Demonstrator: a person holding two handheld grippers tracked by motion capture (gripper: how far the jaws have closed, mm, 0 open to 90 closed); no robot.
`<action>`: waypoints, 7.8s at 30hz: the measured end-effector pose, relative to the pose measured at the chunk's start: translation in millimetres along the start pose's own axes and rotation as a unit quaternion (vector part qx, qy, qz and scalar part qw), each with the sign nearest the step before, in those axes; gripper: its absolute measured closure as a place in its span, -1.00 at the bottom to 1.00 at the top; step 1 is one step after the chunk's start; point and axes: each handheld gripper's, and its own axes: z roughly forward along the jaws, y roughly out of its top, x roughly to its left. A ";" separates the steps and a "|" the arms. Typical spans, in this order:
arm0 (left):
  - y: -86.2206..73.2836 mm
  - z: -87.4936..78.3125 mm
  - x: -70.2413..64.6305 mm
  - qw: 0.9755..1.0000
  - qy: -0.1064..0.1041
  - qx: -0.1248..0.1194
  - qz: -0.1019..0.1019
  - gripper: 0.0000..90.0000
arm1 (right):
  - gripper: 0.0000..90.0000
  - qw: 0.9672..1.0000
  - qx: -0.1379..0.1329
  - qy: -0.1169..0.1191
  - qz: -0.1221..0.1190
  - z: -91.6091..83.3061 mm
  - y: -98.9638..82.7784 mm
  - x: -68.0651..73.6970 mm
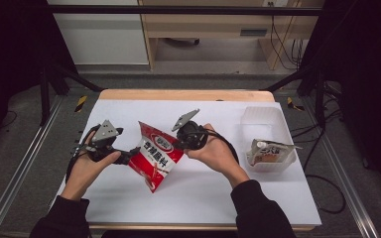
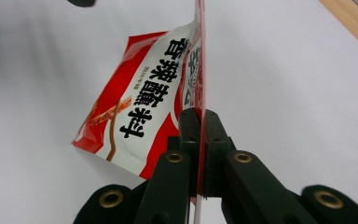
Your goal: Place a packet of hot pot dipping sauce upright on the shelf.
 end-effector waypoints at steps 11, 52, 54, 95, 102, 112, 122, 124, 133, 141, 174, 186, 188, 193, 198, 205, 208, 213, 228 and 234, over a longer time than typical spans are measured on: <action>-34.6 -14.7 2.1 1.000 0.022 0.010 -0.017 -0.83 | 1.00 0.999 -0.015 0.014 -0.027 -31.2 11.8 9.1; -86.1 -24.1 -13.7 0.996 0.078 0.030 -0.043 -0.84 | 1.00 0.998 -0.013 -0.046 -0.049 -118.4 15.9 -33.8; -86.2 -24.2 -13.2 0.995 0.079 0.029 -0.044 -0.84 | 1.00 0.997 -0.013 -0.051 -0.049 -120.5 17.9 -35.6; -88.7 -20.3 -13.8 0.994 0.088 0.048 -0.042 -0.91 | 1.00 0.990 -0.055 -0.130 -0.025 -175.0 9.7 -74.7; -88.7 -19.4 -14.1 0.994 0.088 0.049 -0.040 -0.91 | 1.00 0.985 -0.066 -0.155 -0.023 -195.0 3.2 -82.2; -88.8 -20.4 -13.7 0.994 0.091 0.047 -0.039 -0.91 | 1.00 0.978 -0.071 -0.195 0.002 -223.6 -22.6 -95.7; -88.2 -19.2 -14.7 0.994 0.091 0.050 -0.036 -0.90 | 1.00 0.971 -0.068 -0.227 0.021 -237.9 -48.4 -112.7; -88.0 -19.7 -15.4 0.994 0.092 0.047 -0.037 -0.90 | 1.00 0.972 -0.062 -0.226 0.025 -236.3 -53.8 -117.6; -88.3 -20.1 -14.7 0.994 0.096 0.048 -0.037 -0.90 | 1.00 0.972 -0.063 -0.226 0.029 -232.6 -66.9 -137.7; -89.2 -21.9 -12.2 0.993 0.100 0.046 -0.043 -0.90 | 1.00 0.972 -0.058 -0.226 0.035 -229.1 -74.9 -150.0; -90.4 -21.3 -10.6 0.993 0.095 0.047 -0.046 -0.89 | 1.00 0.971 -0.054 -0.216 0.081 -202.6 -119.2 -171.8; -90.1 -20.7 -11.8 0.994 0.092 0.048 -0.043 -0.89 | 0.99 0.967 -0.046 -0.222 0.113 -202.0 -150.2 -175.9; -90.1 -21.0 -11.6 0.994 0.092 0.048 -0.044 -0.89 | 0.96 0.966 -0.042 -0.227 0.121 -202.8 -155.3 -175.4; -90.6 -20.8 -10.9 0.994 0.091 0.048 -0.045 -0.89 | 0.48 0.959 -0.040 -0.243 0.138 -203.0 -164.2 -174.2; -90.7 -20.6 -11.1 0.994 0.091 0.048 -0.045 -0.89 | -0.14 0.946 -0.057 -0.284 0.143 -208.9 -158.1 -163.9; -90.6 -20.6 -11.2 0.994 0.090 0.048 -0.044 -0.89 | -0.61 0.934 -0.092 -0.328 0.111 -216.1 -131.1 -126.3; -90.9 -20.3 -10.6 0.994 0.089 0.049 -0.044 -0.89 | -0.68 0.937 -0.101 -0.317 0.104 -212.8 -118.9 -106.7; -91.2 -21.0 -9.9 0.994 0.090 0.048 -0.045 -0.89 | -0.76 0.943 -0.118 -0.294 0.100 -194.3 -106.0 -76.2; -91.3 -20.1 -10.8 0.994 0.087 0.048 -0.041 -0.90 | -0.77 0.957 -0.145 -0.226 0.113 -133.1 -89.4 -9.3; -91.7 -20.3 -10.3 0.994 0.089 0.050 -0.042 -0.91 | -0.83 0.961 -0.144 -0.202 0.125 -111.4 -95.0 6.7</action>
